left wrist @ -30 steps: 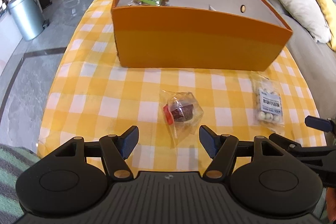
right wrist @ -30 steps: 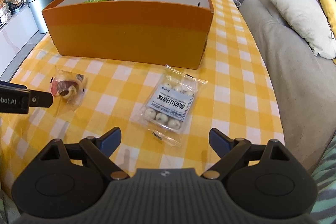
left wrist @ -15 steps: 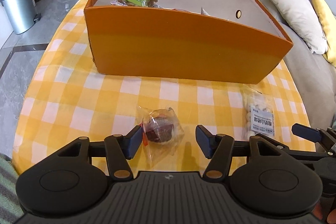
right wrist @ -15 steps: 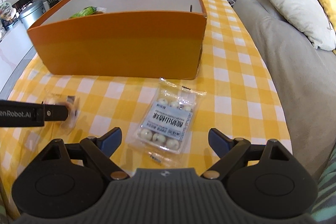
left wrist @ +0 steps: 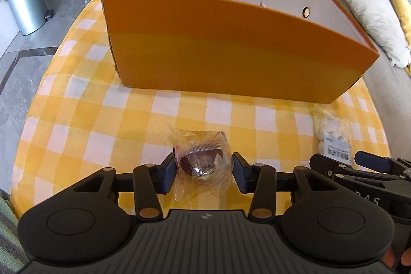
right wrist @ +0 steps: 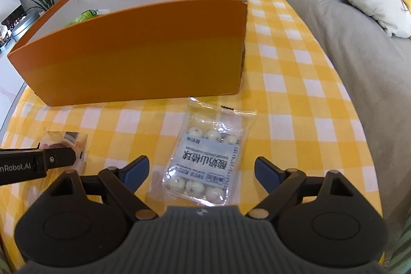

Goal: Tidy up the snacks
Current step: 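Grasp the wrapped chocolate pastry with left tool while right tool grasps the yogurt-ball bag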

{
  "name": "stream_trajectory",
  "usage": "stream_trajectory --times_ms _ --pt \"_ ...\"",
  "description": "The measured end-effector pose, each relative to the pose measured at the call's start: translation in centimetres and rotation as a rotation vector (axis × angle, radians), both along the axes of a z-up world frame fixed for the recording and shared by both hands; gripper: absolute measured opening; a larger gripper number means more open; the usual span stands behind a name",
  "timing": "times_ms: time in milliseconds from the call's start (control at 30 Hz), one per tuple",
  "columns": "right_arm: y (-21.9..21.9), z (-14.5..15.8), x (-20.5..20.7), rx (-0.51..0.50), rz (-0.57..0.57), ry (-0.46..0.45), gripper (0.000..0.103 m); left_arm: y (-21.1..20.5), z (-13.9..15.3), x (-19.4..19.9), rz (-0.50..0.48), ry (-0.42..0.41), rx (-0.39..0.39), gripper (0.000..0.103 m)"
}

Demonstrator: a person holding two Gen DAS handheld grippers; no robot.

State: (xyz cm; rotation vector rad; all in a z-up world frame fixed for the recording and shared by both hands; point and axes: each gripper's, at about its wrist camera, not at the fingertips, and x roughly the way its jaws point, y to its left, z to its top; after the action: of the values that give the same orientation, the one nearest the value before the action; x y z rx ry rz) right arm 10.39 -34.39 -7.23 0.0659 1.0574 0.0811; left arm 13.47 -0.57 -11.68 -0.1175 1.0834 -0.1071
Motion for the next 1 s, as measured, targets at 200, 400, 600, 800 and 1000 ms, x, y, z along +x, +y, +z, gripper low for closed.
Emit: stream_trajectory --times_ms 200,400,600,800,1000 --pt "0.7 -0.9 0.6 -0.01 0.02 0.021 0.08 -0.2 -0.4 0.1 -0.013 0.0 0.009 0.051" --pt "1.0 -1.2 0.5 -0.046 0.036 0.009 0.07 -0.6 -0.6 0.1 -0.025 -0.007 0.03 0.05" --pt "1.3 -1.2 0.4 -0.076 0.059 -0.009 0.062 -0.9 -0.6 0.0 -0.041 -0.014 0.049 0.049" --pt "1.1 -0.9 0.2 -0.058 0.063 -0.009 0.057 -0.5 -0.4 -0.1 -0.034 -0.012 0.032 0.048" --pt "1.2 -0.4 -0.2 -0.049 0.084 -0.008 0.054 -0.3 0.2 -0.7 -0.04 -0.022 0.03 0.047"
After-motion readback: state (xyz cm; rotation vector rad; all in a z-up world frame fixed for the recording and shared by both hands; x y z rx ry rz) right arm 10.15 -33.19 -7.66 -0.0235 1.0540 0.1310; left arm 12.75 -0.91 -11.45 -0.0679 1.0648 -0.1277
